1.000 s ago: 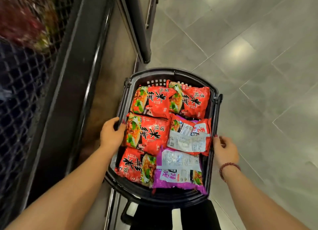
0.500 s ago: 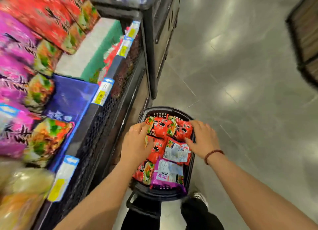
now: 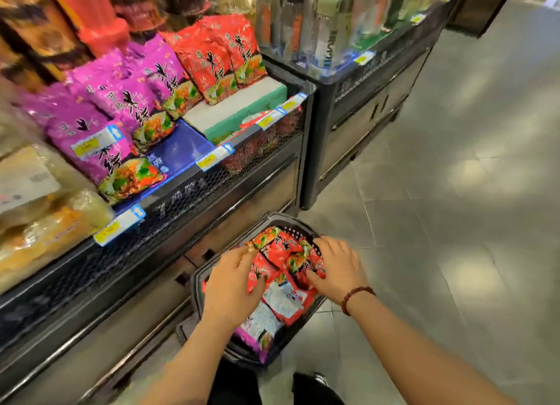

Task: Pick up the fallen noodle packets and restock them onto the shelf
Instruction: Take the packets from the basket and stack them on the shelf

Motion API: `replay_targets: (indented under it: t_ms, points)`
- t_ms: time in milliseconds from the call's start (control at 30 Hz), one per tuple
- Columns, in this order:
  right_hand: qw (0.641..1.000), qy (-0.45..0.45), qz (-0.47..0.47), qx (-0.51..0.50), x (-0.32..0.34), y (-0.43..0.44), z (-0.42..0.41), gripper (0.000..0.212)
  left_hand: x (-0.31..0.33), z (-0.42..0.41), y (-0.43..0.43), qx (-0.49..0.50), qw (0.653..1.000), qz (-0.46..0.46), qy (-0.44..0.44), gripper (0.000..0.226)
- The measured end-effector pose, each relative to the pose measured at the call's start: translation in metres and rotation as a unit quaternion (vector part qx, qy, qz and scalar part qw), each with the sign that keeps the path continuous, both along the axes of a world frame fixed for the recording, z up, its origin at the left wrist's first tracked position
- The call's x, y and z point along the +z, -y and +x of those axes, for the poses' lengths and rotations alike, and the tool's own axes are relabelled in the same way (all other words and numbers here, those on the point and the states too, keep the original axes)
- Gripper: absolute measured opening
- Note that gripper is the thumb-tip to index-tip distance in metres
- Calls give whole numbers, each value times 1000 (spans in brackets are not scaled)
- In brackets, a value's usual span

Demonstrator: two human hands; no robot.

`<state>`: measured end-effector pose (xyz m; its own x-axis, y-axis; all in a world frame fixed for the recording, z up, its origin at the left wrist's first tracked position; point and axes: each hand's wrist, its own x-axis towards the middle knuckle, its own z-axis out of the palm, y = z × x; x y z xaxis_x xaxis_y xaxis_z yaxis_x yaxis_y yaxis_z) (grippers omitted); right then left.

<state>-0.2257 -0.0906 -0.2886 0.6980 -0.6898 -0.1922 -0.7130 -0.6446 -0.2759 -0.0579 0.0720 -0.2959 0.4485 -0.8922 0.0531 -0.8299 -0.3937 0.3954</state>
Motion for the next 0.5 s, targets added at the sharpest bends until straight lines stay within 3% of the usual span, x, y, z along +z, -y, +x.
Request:
replay_targets:
  t_ms: [333,500]
  points:
    - [997,-6,36,74,-4,26,24,62,-3,-1,-15,78,997,14,9,50]
    - [992,-33,40,115,-14,51,46,65,-23,16,-10,119,992,21,-32,53]
